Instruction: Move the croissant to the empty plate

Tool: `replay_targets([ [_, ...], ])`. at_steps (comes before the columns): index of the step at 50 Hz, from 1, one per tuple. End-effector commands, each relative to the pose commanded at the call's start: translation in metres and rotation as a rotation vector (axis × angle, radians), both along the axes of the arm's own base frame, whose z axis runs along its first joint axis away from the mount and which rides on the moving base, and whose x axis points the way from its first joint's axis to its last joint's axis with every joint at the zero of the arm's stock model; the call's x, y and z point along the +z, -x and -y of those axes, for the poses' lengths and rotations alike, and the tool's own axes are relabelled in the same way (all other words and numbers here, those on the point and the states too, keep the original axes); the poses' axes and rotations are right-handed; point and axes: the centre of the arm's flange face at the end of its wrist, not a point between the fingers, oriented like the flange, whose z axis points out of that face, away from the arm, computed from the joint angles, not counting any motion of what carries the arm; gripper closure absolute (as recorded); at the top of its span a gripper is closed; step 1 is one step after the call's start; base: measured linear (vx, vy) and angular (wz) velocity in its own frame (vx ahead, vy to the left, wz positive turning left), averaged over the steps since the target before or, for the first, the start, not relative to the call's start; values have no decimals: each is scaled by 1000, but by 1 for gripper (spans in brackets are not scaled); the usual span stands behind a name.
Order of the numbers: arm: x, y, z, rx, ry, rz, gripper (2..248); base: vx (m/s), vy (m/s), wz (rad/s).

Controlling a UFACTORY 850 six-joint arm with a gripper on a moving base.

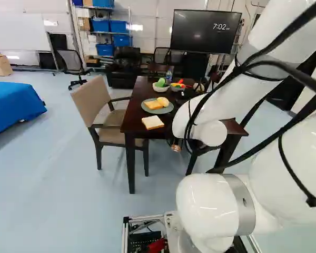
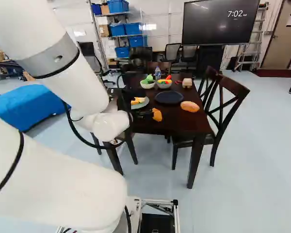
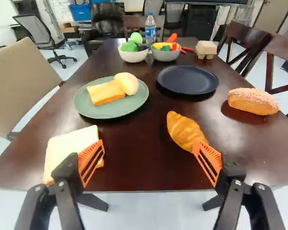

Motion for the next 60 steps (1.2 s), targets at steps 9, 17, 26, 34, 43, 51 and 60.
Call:
replay_targets([
  [9, 7, -8, 11, -34, -2, -16, 3, 0, 0, 0],
  [17, 13, -15, 22, -63, -4, -27, 3, 0, 0, 0],
  [26, 21, -26, 33, -90, -5, -37, 3, 0, 0, 0],
  [34, 28, -36, 41, -98, -1, -52, 3, 0, 0, 0],
  [43, 35, -48, 51, -97, 9, -79, 3, 0, 0, 0],
  [51, 40, -58, 59, -94, 18, -111, 3, 0, 0, 0],
  [60, 46, -71, 62, -71, 33, -152, 3, 0, 0, 0],
])
